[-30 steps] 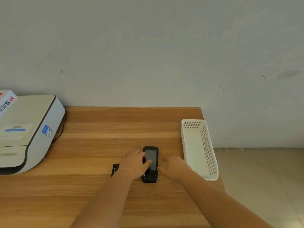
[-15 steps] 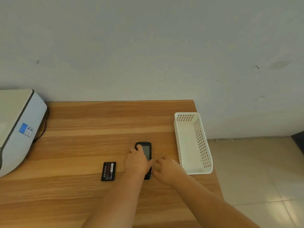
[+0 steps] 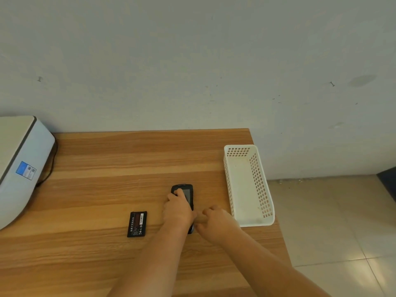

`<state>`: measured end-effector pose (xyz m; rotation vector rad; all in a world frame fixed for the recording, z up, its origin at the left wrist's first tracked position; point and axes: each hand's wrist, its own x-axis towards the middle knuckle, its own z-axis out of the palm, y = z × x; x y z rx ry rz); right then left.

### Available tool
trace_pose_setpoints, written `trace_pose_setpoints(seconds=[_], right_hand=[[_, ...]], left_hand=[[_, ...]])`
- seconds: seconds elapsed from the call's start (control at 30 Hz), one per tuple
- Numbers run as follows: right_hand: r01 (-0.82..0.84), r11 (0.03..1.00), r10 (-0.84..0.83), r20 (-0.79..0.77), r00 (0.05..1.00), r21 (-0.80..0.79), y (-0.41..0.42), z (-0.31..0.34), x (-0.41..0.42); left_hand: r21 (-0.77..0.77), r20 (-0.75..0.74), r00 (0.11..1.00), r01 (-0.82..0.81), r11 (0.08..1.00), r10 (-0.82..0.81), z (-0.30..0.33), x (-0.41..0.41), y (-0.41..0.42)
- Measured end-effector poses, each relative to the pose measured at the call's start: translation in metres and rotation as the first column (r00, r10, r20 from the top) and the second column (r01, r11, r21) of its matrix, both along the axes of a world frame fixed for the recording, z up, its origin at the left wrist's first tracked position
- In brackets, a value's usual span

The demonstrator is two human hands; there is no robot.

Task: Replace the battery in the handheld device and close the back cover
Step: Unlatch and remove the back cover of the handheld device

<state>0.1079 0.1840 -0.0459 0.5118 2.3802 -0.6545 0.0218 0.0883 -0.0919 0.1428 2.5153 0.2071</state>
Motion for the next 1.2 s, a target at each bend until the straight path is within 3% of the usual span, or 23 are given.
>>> trace_pose_setpoints(seconds=[0.33, 0.7, 1.2], right_hand=[[-0.009, 1.0, 0.009, -0.026, 1.0, 0.0, 0.003, 0.006, 0.002], [-0.04, 0.998, 0.041, -0.031, 0.999, 0.04, 0.005, 0.004, 0.002], [-0.025, 0.999, 0.026, -0.042, 0.999, 0.04, 0.003, 0.003, 0.005]], left_hand=[[0.154, 0.082, 0.991, -0.121, 0.981, 0.109, 0.007, -0.009, -0.015], [0.38, 0.206, 0.952, -0.293, 0.878, 0.228, 0.017, -0.006, -0.015], [0.458, 0.357, 0.882, -0.452, 0.766, 0.308, 0.011, -0.019, -0.047]])
